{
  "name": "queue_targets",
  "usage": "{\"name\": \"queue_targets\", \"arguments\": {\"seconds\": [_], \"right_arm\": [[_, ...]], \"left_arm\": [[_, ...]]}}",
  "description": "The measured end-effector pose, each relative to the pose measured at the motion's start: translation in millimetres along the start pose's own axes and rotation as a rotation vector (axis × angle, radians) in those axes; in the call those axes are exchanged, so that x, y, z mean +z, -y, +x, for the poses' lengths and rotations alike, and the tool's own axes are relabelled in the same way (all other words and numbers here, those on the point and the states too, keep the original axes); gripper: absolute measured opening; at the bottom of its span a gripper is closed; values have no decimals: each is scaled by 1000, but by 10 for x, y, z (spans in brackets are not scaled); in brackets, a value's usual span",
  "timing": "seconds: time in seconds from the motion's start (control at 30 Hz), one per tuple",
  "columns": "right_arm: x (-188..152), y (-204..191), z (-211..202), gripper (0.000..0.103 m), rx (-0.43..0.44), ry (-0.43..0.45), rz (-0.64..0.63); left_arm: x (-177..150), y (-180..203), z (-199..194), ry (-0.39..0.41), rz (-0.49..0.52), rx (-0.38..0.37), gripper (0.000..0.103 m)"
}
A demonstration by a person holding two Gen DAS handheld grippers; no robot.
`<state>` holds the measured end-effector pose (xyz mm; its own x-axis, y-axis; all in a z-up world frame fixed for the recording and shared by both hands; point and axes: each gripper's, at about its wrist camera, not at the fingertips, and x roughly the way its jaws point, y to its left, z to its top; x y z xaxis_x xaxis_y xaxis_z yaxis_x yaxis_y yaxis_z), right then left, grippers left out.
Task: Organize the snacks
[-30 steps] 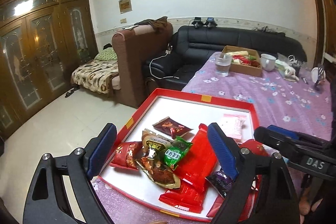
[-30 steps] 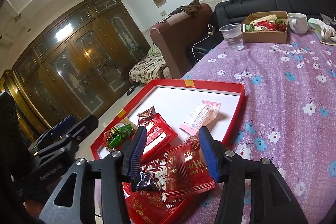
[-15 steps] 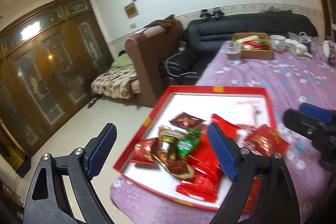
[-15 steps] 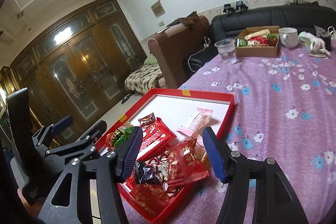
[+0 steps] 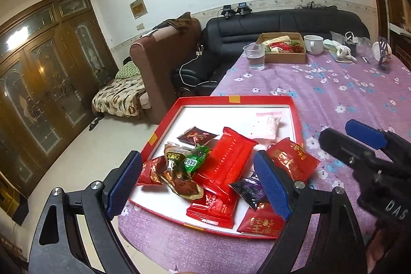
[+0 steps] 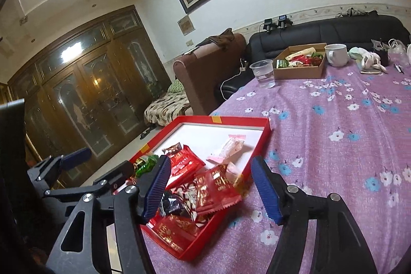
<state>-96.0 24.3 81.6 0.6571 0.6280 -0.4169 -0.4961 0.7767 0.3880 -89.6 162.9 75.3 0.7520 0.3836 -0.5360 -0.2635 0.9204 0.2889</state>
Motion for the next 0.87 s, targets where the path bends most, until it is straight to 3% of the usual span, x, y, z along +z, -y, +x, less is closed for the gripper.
{"name": "queue_targets", "arguments": {"seconds": [0.67,0.87], "right_arm": [[-33,-66,80,69,-7,-18,-43],[-42,-55,86,69,-9,-21,-39]], "left_arm": [[-56,-71,131,-48,-33,4,89],[-93,-70,106,-26,-36,15,89]]}}
